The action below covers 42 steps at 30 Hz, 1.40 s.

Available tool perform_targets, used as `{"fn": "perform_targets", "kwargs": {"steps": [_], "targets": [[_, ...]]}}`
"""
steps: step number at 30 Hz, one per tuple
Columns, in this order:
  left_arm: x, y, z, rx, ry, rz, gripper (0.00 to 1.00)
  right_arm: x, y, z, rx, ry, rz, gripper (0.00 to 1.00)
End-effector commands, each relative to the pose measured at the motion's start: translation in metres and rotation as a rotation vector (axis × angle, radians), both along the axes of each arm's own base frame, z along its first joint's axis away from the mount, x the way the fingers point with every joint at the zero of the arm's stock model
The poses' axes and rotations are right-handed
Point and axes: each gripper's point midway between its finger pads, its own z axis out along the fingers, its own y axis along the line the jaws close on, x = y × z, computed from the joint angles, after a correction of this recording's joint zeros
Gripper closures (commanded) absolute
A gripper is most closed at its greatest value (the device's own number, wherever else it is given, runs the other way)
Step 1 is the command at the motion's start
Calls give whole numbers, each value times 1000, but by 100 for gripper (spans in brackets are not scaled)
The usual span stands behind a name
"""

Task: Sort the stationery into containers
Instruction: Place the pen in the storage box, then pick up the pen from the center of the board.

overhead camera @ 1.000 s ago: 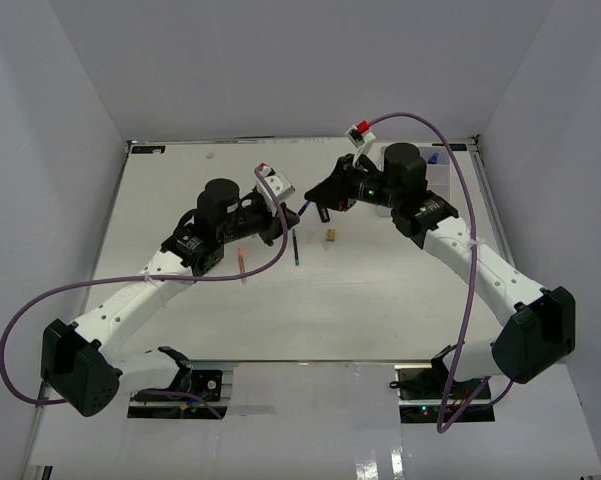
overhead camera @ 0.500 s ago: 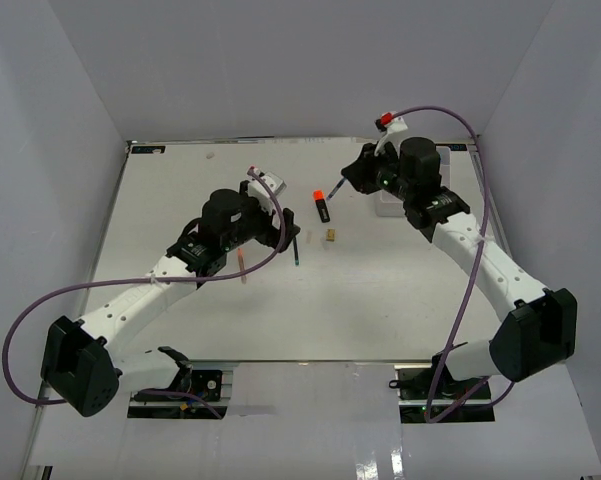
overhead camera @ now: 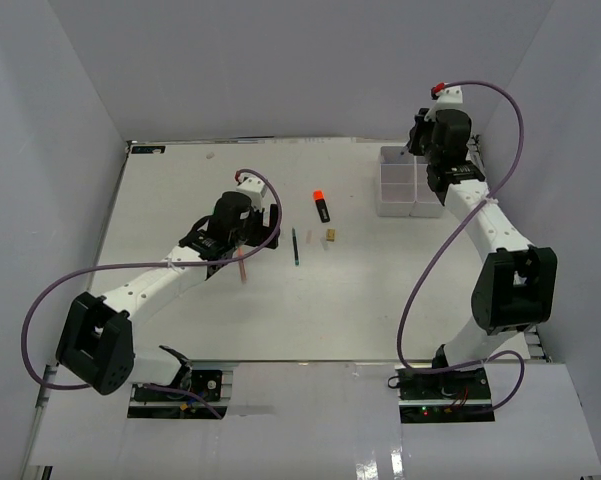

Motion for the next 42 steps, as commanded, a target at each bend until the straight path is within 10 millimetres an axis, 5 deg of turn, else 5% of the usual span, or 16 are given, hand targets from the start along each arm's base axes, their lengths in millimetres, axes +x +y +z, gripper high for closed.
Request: {"fn": "perform_targets", "kwargs": {"steps": [1, 9, 16, 20, 23, 33, 42], "targets": [[7, 9, 9, -4, 7, 68, 2, 25, -10, 42, -20, -144, -54, 92], [7, 8, 5, 1, 23, 58, 2, 63, -9, 6, -67, -98, -51, 92], [6, 8, 4, 3, 27, 57, 2, 71, -10, -49, -101, 1, -52, 87], [5, 6, 4, -8, 33, 50, 2, 72, -6, -68, -105, 45, -31, 75], [6, 6, 3, -5, 38, 52, 2, 70, -4, -64, -102, 45, -18, 62], [4, 4, 2, -19, 58, 55, 2, 49, -1, -47, -125, 67, 29, 42], [-5, -11, -6, -132, 215, 105, 2, -26, 19, 22, 6, -1, 128, 11]]}}
